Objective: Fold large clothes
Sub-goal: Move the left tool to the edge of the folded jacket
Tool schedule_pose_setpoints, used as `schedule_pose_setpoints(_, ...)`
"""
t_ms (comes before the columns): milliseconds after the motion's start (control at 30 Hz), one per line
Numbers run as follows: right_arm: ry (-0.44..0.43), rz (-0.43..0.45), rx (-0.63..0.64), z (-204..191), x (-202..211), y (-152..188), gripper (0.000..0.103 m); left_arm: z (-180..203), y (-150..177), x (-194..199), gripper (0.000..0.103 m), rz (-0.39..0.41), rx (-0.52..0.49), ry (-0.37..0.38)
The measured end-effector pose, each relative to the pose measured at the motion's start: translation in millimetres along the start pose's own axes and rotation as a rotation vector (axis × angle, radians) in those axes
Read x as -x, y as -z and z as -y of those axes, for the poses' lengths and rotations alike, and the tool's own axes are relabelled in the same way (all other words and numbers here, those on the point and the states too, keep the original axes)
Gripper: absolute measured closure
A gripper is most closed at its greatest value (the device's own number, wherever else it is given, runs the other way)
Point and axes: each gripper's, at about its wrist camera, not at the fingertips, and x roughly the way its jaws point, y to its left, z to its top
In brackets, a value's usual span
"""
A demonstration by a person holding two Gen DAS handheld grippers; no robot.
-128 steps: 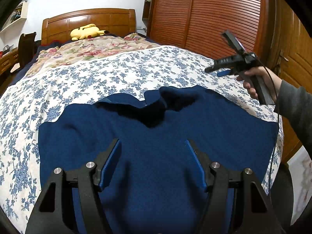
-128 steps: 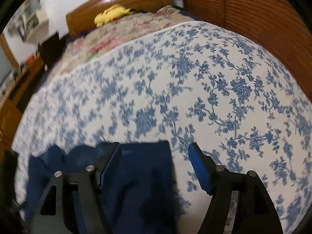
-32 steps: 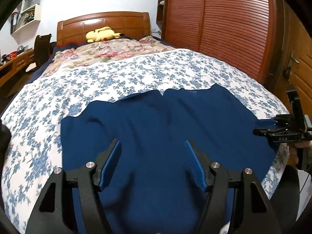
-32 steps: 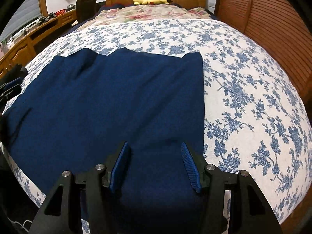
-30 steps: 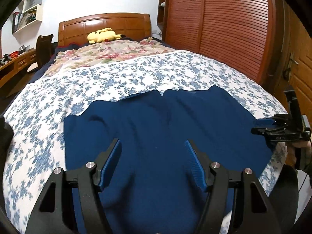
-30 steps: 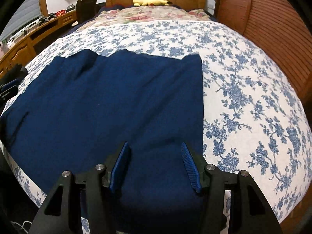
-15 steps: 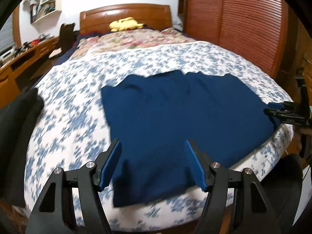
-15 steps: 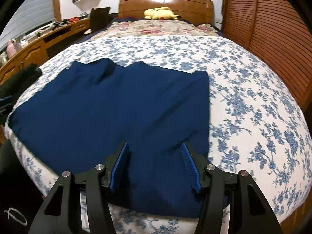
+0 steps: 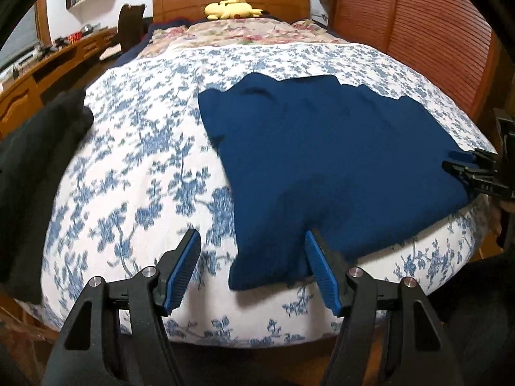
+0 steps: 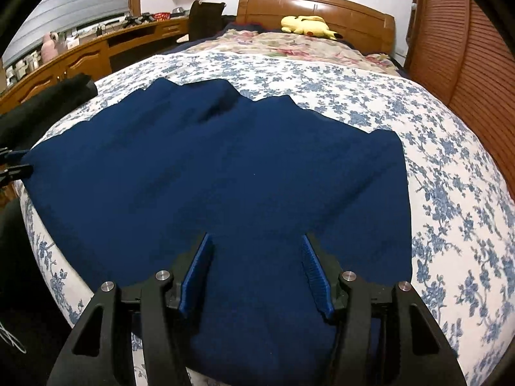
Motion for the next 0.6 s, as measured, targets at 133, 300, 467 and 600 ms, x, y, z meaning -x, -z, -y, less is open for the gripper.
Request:
schedule_pose_setpoints(133, -0.018, -0.009, -0.016, -5, -5, -5, 0.044, -4, 7, 2, 0.035, 0.004, 0.039, 0.022)
schedule_pose_setpoints(300, -0.013, 0.006, -0.005, -6, -9, -1, 0.043, -8, 12, 4, 0.046, -0.003, 0.069, 0.055)
schedule_pose_setpoints(467, -0.022, 0.007, -0.015, -5, -8, -1, 0.043, -7, 16, 4, 0.055, -0.015, 0.076, 0.066)
schedule_pose_setpoints(600, -0.016, 0.002, -0.01, -8, -9, -3, 0.043, -9, 15, 3, 0.059, -0.024, 0.101, 0.081)
